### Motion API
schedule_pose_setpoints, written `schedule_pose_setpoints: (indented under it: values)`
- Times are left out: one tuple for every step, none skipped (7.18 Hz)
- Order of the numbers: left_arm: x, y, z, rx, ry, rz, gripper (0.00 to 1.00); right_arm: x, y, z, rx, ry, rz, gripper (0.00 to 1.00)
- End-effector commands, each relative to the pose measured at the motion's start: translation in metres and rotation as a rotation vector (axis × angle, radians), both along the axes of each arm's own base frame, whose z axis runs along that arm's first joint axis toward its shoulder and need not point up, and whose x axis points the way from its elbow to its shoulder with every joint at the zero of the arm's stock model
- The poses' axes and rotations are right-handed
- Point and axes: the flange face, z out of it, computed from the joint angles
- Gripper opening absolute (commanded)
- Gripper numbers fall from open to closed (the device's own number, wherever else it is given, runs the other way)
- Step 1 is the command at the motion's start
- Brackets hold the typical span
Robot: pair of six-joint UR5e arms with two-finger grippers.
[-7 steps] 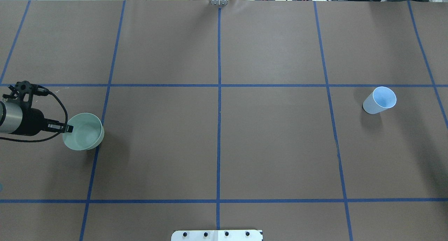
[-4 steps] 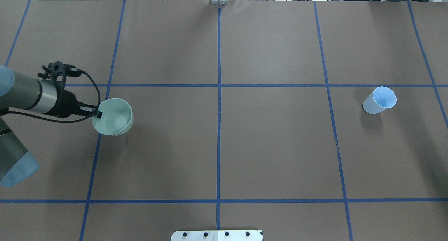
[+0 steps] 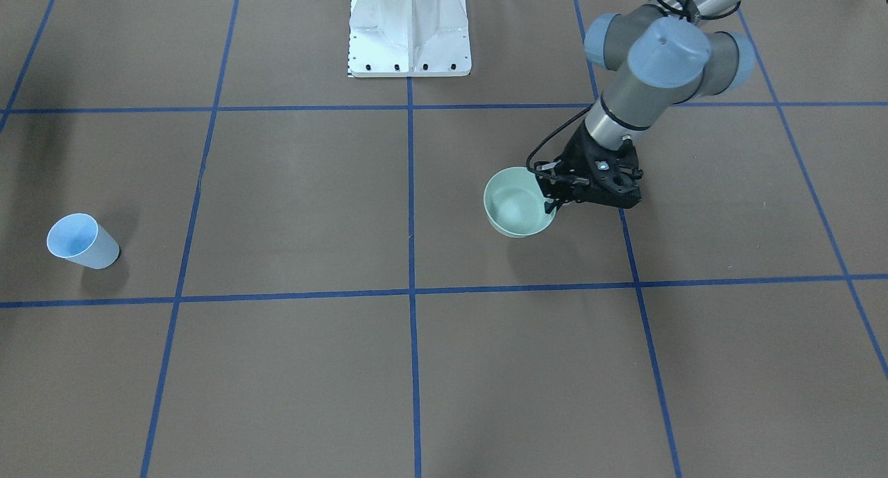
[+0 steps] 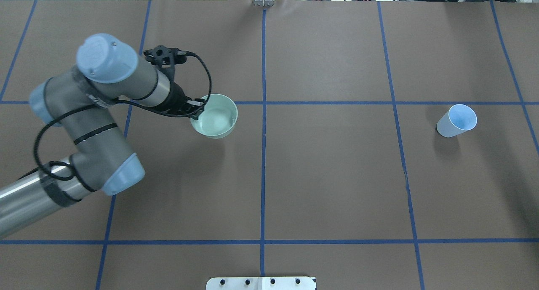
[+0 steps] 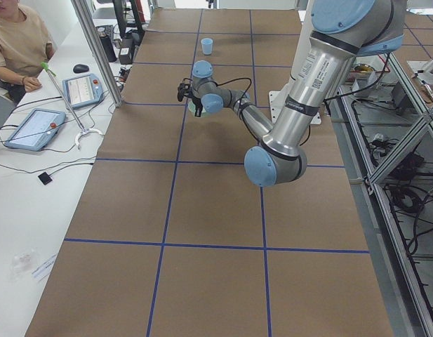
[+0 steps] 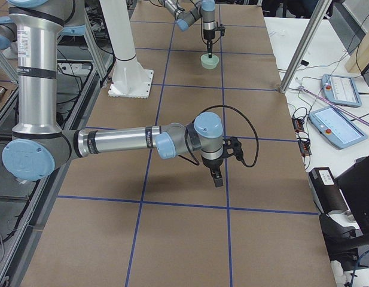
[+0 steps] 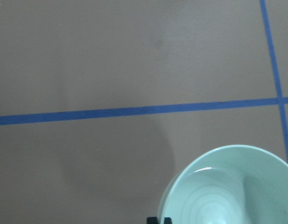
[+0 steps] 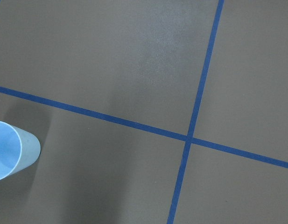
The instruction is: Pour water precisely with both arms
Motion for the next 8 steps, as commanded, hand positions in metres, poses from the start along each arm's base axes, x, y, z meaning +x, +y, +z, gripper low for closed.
schedule_pose_setpoints:
  values:
    - [0.085, -0.011, -0.052, -0.005, -0.016, -0.003, 0.0, -0.001, -0.001, 0.0, -0.006, -0.003, 0.006, 0.99]
    - [0.1, -0.013, -0.061, -0.005, -0.018, 0.006, 0.0, 0.0, 0.0, 0.0, -0.008, -0.002, 0.007, 0.99]
    - [0.104, -0.009, -0.06, -0.004, -0.019, 0.015, 0.0, 0.0, 0.0, 0.0, -0.008, -0.002, 0.007, 0.99]
    - [0.106, -0.009, -0.054, -0.004, -0.029, 0.015, 0.14, 0.0, 0.0, 0.001, -0.009, -0.002, 0.007, 0.99]
    - [0.113, -0.006, -0.047, -0.011, -0.042, 0.023, 0.29, 0.0, -0.001, 0.0, -0.006, -0.003, 0.007, 0.99]
    - [0.116, -0.004, -0.044, -0.013, -0.047, 0.027, 0.29, 0.0, 0.0, 0.001, -0.009, -0.005, 0.006, 0.99]
    - [0.114, -0.005, -0.045, -0.009, -0.045, 0.027, 0.73, -0.001, 0.0, 0.0, -0.008, -0.007, 0.004, 0.99]
    - [0.104, -0.006, -0.058, 0.02, -0.03, 0.002, 1.0, 0.0, -0.001, -0.001, -0.005, -0.008, 0.005, 0.99]
